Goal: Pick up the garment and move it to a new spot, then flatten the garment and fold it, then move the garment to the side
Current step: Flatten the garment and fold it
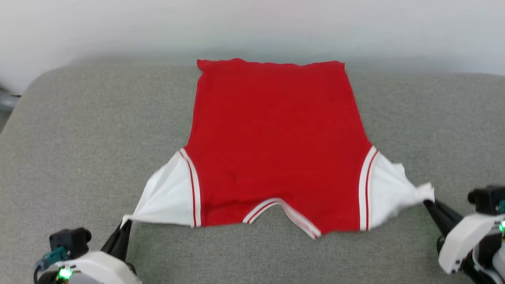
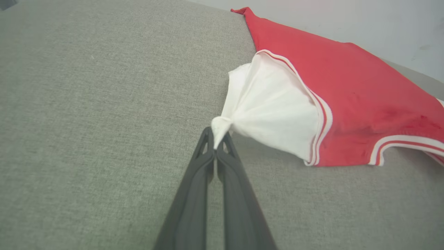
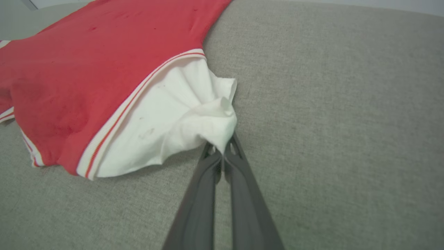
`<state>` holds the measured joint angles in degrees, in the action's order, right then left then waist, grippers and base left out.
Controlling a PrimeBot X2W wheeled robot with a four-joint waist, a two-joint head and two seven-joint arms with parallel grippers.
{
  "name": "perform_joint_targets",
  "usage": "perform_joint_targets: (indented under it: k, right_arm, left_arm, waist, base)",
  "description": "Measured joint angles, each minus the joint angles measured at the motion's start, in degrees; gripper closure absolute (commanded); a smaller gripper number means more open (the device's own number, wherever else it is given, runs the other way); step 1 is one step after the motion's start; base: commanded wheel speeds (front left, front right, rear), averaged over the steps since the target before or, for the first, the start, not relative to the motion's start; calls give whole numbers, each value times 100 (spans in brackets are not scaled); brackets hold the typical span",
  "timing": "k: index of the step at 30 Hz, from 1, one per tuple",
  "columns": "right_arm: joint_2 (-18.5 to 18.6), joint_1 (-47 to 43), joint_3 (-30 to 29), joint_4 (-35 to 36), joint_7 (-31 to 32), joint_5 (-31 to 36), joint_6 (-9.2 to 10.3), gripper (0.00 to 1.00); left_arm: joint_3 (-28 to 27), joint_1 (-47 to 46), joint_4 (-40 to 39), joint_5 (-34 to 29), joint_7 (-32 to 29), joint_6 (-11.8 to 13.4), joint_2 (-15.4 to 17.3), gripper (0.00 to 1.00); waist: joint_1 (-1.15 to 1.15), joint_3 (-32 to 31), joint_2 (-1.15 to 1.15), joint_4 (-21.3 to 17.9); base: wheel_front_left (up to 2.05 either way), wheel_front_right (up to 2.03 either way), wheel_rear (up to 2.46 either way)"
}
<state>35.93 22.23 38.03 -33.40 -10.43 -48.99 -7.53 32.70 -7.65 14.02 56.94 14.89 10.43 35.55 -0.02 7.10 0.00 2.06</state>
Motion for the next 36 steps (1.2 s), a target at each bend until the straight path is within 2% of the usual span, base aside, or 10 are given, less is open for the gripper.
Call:
perform_joint_targets:
  k: [7, 16, 23, 24, 25, 26, 31, 36]
  right_arm:
    - [-130, -1011, -310, 14, 19, -62, -1, 100]
    - [-67, -2296, -838, 354, 142, -84, -2, 100]
    - [-169, -2842, -1355, 773, 436, 101, -2, 100]
    - [-196, -2863, -1457, 823, 447, 148, -2, 91]
    - [-203, -2872, -1567, 893, 488, 209, -2, 35]
    - [-205, -2872, -1700, 972, 493, 292, -1, 0]
    - [-87, -2727, -2542, 1614, 680, 633, 1, 0]
    - [182, -2012, -3337, 2494, 1222, 975, 2, 0]
  left_arm:
    - [-268, 858, -102, 75, 1, 69, -105, 100]
    - [-586, 1805, -344, 171, 2, 166, -211, 100]
    - [-694, 2027, -497, 29, 2, 193, -369, 100]
    - [-701, 2026, -517, 0, 2, 192, -376, 100]
    - [-713, 2026, -537, -37, 2, 192, -381, 100]
    - [-722, 2023, -560, -76, 2, 191, -388, 100]
    - [-702, 1885, -692, -263, 3, 169, -455, 100]
    - [-623, 1634, -848, -457, 11, 159, -568, 100]
  waist:
    - [0, -391, 0, -25]
    - [1, -698, 0, -35]
    - [2, -729, 0, -9]
    - [2, -732, 0, -6]
    - [2, -733, 0, 0]
    - [2, -729, 0, 7]
    - [2, -648, 0, 81]
    - [2, -464, 0, 228]
  base:
    - [0, 0, 0]
    - [0, 0, 0]
    - [0, 0, 0]
    - [0, 0, 0]
    - [0, 0, 0]
    - [0, 0, 0]
    - [0, 0, 0]
    - [0, 0, 0]
